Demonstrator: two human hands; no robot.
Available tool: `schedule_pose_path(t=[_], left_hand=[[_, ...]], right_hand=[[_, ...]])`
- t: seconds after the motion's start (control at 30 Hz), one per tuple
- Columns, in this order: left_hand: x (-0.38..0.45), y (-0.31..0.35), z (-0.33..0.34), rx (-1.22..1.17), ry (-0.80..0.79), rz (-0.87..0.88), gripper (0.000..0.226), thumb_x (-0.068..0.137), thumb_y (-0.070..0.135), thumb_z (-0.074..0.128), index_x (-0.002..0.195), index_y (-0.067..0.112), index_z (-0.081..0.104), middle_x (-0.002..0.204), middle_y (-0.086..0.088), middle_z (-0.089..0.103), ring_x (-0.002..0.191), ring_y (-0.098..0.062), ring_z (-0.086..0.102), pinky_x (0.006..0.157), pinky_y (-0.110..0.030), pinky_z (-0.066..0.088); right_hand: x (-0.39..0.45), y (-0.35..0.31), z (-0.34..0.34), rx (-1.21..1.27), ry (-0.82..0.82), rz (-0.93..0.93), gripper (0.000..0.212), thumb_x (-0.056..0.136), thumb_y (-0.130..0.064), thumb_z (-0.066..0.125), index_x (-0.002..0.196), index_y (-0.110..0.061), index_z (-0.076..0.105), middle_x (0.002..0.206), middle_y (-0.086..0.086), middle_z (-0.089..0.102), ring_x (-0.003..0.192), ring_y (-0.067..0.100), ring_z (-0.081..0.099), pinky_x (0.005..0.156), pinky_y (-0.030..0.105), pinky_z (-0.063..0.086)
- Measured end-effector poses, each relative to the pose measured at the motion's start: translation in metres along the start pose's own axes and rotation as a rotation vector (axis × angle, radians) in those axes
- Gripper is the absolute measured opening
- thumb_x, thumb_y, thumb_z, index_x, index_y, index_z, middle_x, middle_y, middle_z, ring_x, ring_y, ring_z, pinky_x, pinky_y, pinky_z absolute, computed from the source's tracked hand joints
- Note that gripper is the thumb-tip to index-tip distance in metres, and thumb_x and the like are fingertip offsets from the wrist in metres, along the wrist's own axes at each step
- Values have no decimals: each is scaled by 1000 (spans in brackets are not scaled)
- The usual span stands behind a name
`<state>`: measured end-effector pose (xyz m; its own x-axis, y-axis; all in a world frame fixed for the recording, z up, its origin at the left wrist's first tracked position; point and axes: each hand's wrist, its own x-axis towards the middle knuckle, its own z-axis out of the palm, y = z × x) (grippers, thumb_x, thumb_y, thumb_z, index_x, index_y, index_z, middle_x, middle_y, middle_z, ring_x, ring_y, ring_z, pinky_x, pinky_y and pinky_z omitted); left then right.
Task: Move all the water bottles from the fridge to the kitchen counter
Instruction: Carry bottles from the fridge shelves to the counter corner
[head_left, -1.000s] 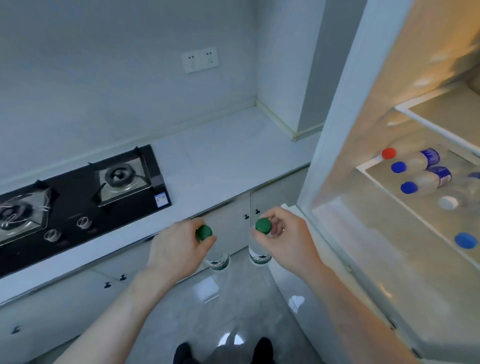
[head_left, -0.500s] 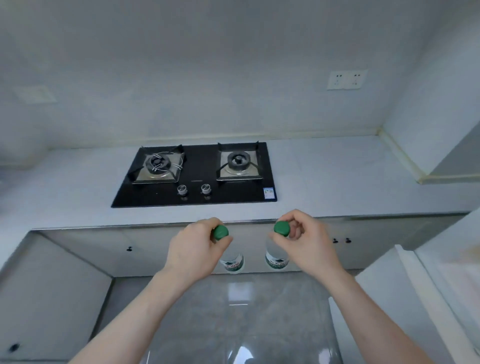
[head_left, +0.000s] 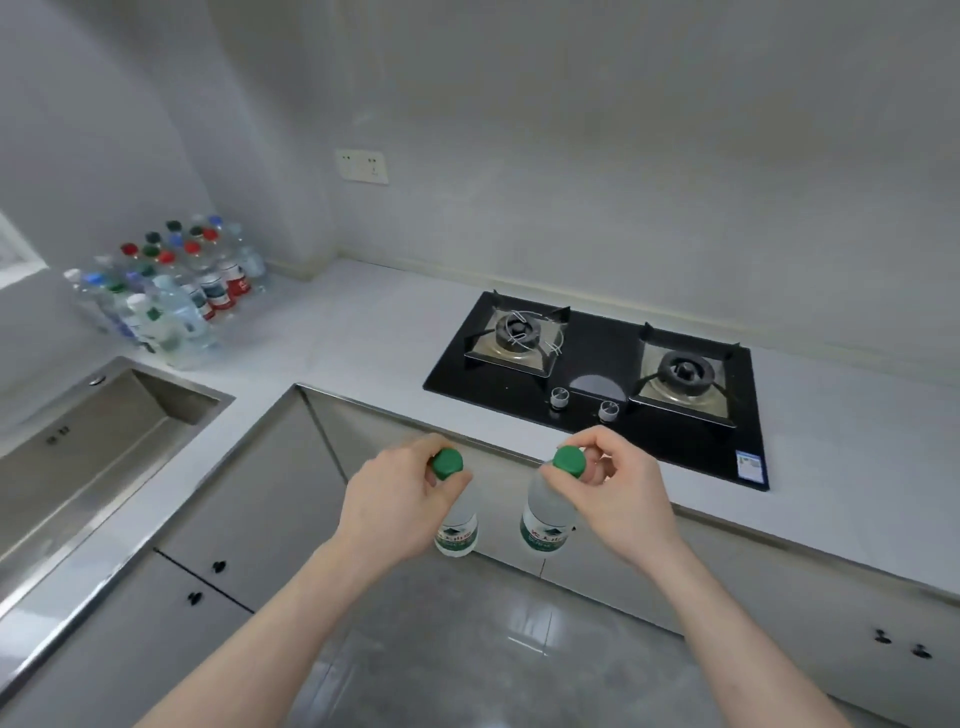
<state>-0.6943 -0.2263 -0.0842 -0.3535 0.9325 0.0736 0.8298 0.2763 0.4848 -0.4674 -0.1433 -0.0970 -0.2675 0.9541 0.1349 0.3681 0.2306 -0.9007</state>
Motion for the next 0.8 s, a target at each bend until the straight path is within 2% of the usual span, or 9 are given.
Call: schedule_pose_path(t=[0.1, 0.23, 0.37, 0.5, 0.6, 0.8], left_hand=[[6, -27, -16, -37, 52, -84, 15, 88, 52, 63, 93, 37, 61, 77, 15, 60, 76, -5, 57, 68, -29, 50], [16, -58, -32, -60, 105, -196, 12, 88, 51, 63, 91, 39, 61, 80, 15, 60, 74, -3, 57, 67, -29, 49], [43, -87, -40, -36, 154, -280, 13, 88, 51, 63, 90, 38, 61, 79, 16, 60, 75, -7, 58, 65, -29, 49], [79, -102, -44, -39, 209, -357, 14, 88, 52, 63, 91, 39, 60, 82, 16, 62, 78, -6, 60, 67, -30, 50], [105, -110, -51, -64, 259, -441, 13, 88, 51, 65, 90, 39, 62, 80, 16, 64, 77, -4, 61, 69, -32, 53], [149, -122, -68, -82, 371, -557, 12, 89, 49, 67, 92, 38, 64, 80, 17, 65, 76, -3, 60, 60, -25, 42]], right_hand=[[25, -16, 28, 13, -90, -32, 18, 79, -24, 87, 83, -29, 70, 69, -9, 49, 62, 7, 42, 59, 18, 39], [64, -31, 66, 26, -206, -73, 17, 79, -24, 87, 84, -30, 71, 71, -2, 53, 63, 7, 42, 60, 19, 40], [110, -39, 107, 54, -312, -114, 18, 78, -26, 88, 85, -29, 71, 65, -13, 48, 61, 7, 41, 58, 18, 39], [162, -42, 134, 79, -414, -141, 18, 78, -27, 88, 86, -29, 72, 65, -12, 50, 60, 7, 41, 56, 21, 40], [203, -47, 146, 94, -499, -159, 18, 77, -25, 88, 84, -27, 72, 63, -14, 47, 58, 5, 39, 57, 18, 38], [286, -57, 177, -6, -656, -242, 21, 74, -31, 90, 84, -29, 72, 65, -9, 56, 57, 6, 46, 57, 22, 44]])
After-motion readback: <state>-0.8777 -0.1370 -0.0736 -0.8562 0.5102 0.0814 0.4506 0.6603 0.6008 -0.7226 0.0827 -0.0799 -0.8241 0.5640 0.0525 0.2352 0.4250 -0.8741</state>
